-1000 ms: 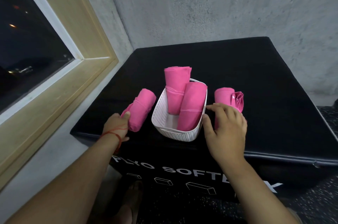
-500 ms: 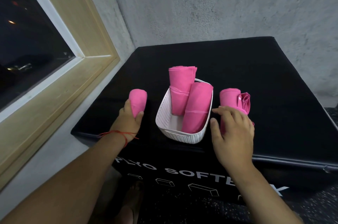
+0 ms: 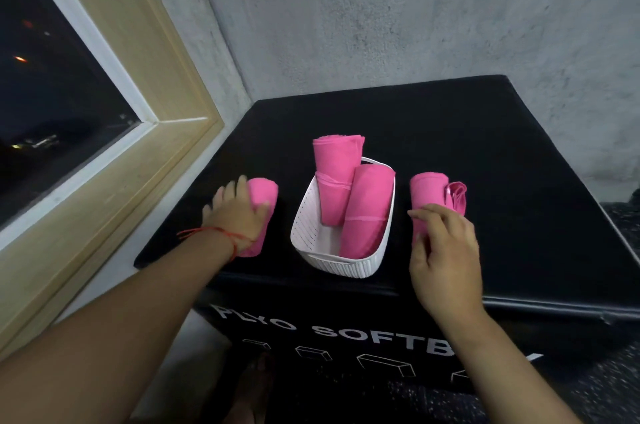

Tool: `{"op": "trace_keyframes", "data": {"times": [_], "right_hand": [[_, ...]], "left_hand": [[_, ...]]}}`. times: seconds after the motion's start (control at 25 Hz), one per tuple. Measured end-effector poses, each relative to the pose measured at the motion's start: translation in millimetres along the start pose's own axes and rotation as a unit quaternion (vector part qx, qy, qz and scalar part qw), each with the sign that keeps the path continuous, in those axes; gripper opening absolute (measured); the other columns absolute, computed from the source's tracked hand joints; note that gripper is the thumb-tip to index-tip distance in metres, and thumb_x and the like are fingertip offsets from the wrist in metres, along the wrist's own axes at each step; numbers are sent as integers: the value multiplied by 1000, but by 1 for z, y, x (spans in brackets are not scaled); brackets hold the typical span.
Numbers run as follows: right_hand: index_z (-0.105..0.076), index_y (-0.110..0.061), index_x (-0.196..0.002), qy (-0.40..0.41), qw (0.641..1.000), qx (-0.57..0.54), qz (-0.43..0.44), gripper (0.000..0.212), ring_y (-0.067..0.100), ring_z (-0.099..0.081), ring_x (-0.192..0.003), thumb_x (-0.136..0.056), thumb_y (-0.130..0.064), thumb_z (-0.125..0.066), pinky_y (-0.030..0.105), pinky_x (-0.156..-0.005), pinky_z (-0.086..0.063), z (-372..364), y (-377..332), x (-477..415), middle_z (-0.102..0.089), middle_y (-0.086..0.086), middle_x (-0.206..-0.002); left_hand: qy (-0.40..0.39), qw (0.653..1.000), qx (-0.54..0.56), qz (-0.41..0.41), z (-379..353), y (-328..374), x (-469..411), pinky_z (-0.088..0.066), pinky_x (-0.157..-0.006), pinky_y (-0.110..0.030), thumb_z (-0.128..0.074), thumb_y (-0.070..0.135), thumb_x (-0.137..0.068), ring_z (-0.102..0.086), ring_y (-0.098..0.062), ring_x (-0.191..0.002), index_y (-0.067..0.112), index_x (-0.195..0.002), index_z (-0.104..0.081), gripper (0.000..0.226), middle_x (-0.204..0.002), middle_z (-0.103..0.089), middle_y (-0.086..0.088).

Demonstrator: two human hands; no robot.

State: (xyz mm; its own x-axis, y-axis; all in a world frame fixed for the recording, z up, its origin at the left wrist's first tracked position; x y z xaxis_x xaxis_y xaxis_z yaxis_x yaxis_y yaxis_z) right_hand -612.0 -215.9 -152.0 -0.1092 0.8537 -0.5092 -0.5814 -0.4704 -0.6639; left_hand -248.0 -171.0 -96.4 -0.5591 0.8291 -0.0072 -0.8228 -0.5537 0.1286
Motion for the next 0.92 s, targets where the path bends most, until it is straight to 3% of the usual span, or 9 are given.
{"op": "trace_keyframes", "data": {"times": [0.04, 0.12, 0.24, 0.32, 0.56, 0.64, 0.76, 0.84, 0.92], "right_hand": [[-69, -21, -129, -5, 1000, 5, 2, 42, 25, -50, -126, -91, -3, -64, 43, -109, -40, -1, -3, -1, -60, -3, -133], [-69, -24, -129, -11, 1000, 6, -4, 38, 21, -50, -128, -93, -10, -67, 42, -110, -38, -2, -7, 1, -59, -6, -133], [-69, -27, -128, -15, 1000, 18, 1, 35, 20, -50, -128, -93, -18, -71, 42, -109, -37, -3, -6, 1, -60, -9, -133], [-69, -27, -126, -17, 999, 32, 1, 35, 21, -50, -128, -92, -20, -72, 43, -107, -39, -2, -3, -2, -60, -9, -132], [-69, -28, -126, -23, 999, 39, 5, 34, 21, -50, -128, -92, -23, -73, 44, -106, -38, -3, -2, -5, -61, -10, -131], [-69, -29, -126, -25, 999, 36, -4, 34, 21, -50, -128, -92, -25, -72, 45, -106, -39, -5, -2, -6, -61, -11, -132], [-68, -30, -126, -30, 999, 31, 0, 33, 21, -50, -129, -93, -28, -71, 47, -107, -40, -8, -4, -5, -60, -12, -132], [-68, -30, -126, -28, 999, 32, -2, 34, 22, -50, -128, -93, -28, -72, 48, -107, -40, -8, -4, -4, -60, -12, -132], [-69, -30, -126, -24, 999, 33, -5, 35, 22, -50, -128, -92, -27, -73, 48, -107, -40, -7, -4, -4, -60, -11, -131]], "left_hand": [[35, 996, 71, -29, 9, 26, -3, -25, -124, -51, -46, 57, -102, -26, -32, -154, 13, -164, -19, 81, -168, -28, -13], [8, 977, 198, -77, 18, 83, -6, -33, -122, -44, -58, 64, -94, -40, -29, -148, 13, -159, -36, 85, -161, -42, -12], [-76, 945, 313, -50, 19, 137, -15, -52, -98, -33, -71, 72, -80, -69, -18, -109, 26, -115, -71, 57, -118, -73, 3], [-73, 931, 355, -30, 15, 145, -23, -56, -90, -31, -78, 68, -76, -72, -17, -97, 25, -105, -75, 52, -103, -76, 5], [104, 913, 393, -49, 42, 141, -18, -53, -90, -31, -81, 57, -79, -68, -18, -104, 19, -125, -56, 65, -119, -69, 3], [148, 916, 366, -62, 62, 144, -11, -51, -86, -33, -74, 61, -84, -67, -24, -103, 15, -124, -49, 65, -117, -67, -1], [156, 958, 227, -77, 83, 148, -5, -53, -91, -42, -63, 72, -85, -66, -34, -108, 19, -133, -43, 74, -121, -67, -11], [62, 991, 86, -78, 78, 150, -3, -52, -98, -45, -58, 74, -86, -64, -38, -116, 22, -143, -36, 80, -132, -63, -15], [-39, 997, -17, -68, 56, 148, 2, -50, -97, -43, -55, 77, -86, -61, -39, -120, 23, -147, -33, 84, -138, -58, -16]]}}
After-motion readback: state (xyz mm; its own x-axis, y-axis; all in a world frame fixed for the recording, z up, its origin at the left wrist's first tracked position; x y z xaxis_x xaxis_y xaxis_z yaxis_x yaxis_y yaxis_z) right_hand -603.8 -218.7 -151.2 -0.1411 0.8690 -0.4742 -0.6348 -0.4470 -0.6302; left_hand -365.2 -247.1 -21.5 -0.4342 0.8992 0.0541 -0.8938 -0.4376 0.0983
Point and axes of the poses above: each hand's wrist, its own x-axis away from the middle knuckle, its own z-axis out of the back of the hand, y = z × x, the point moved 5 cm from there along -x, towards the middle knuckle
